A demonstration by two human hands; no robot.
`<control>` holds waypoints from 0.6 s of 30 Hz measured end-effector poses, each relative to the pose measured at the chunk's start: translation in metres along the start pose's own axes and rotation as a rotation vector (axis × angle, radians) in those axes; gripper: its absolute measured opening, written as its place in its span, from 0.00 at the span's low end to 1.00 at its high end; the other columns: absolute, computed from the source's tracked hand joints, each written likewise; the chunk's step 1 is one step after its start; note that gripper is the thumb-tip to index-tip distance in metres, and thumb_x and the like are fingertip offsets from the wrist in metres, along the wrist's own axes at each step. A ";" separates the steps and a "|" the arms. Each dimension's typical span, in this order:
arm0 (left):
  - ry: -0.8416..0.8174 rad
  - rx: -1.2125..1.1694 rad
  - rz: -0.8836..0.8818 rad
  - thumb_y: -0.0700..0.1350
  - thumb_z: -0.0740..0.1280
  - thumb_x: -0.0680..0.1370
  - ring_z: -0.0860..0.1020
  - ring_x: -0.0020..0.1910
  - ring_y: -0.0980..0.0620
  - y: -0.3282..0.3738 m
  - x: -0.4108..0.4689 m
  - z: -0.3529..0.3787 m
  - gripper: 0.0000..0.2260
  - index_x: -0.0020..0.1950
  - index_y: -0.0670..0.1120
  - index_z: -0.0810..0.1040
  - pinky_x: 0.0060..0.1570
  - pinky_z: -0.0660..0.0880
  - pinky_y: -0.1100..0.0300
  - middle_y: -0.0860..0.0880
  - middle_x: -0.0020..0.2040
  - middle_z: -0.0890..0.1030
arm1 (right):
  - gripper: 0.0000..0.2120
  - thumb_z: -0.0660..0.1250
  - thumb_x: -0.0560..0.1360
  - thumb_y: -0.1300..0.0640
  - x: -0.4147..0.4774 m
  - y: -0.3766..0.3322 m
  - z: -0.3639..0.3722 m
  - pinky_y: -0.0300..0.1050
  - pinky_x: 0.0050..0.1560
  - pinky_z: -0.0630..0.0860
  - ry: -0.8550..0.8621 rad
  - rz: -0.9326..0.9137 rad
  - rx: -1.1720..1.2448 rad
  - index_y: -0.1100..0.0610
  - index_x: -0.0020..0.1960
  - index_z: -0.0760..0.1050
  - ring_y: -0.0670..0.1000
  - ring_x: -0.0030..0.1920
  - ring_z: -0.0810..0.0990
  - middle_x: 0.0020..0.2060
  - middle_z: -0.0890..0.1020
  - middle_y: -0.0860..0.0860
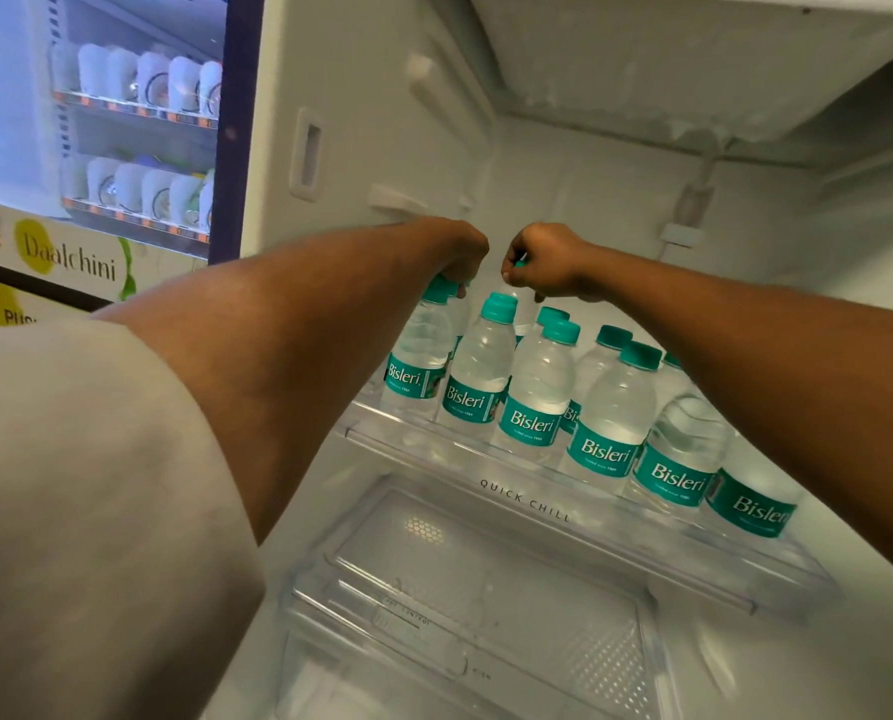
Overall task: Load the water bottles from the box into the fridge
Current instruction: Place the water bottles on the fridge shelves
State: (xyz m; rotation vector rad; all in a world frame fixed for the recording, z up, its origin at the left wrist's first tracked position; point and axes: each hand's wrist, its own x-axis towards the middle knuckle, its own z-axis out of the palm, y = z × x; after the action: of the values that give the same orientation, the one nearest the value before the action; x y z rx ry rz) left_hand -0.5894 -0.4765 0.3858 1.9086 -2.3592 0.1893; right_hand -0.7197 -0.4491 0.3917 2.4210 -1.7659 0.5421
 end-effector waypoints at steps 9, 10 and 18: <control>0.000 0.079 0.033 0.44 0.69 0.77 0.74 0.47 0.46 0.004 0.003 0.006 0.20 0.66 0.39 0.73 0.48 0.70 0.54 0.43 0.52 0.75 | 0.14 0.66 0.78 0.58 0.000 0.003 0.018 0.40 0.42 0.78 -0.057 0.045 0.014 0.61 0.62 0.75 0.48 0.37 0.78 0.56 0.80 0.56; 0.001 0.092 0.037 0.44 0.69 0.77 0.74 0.48 0.46 0.005 0.003 0.007 0.20 0.66 0.39 0.73 0.48 0.70 0.54 0.43 0.53 0.76 | 0.15 0.66 0.78 0.58 0.000 0.004 0.019 0.40 0.41 0.77 -0.059 0.048 0.018 0.61 0.62 0.75 0.47 0.36 0.77 0.56 0.80 0.56; -0.001 0.099 0.051 0.43 0.69 0.77 0.75 0.49 0.45 0.004 0.003 0.010 0.19 0.66 0.40 0.73 0.54 0.72 0.52 0.42 0.58 0.78 | 0.16 0.65 0.78 0.58 -0.002 0.005 0.021 0.44 0.48 0.77 -0.084 0.059 0.042 0.62 0.64 0.75 0.50 0.41 0.78 0.57 0.80 0.57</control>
State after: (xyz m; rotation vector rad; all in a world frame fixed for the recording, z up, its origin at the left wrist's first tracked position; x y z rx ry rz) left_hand -0.5938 -0.4806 0.3760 1.8911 -2.4441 0.3147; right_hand -0.7203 -0.4546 0.3702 2.4608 -1.8832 0.4959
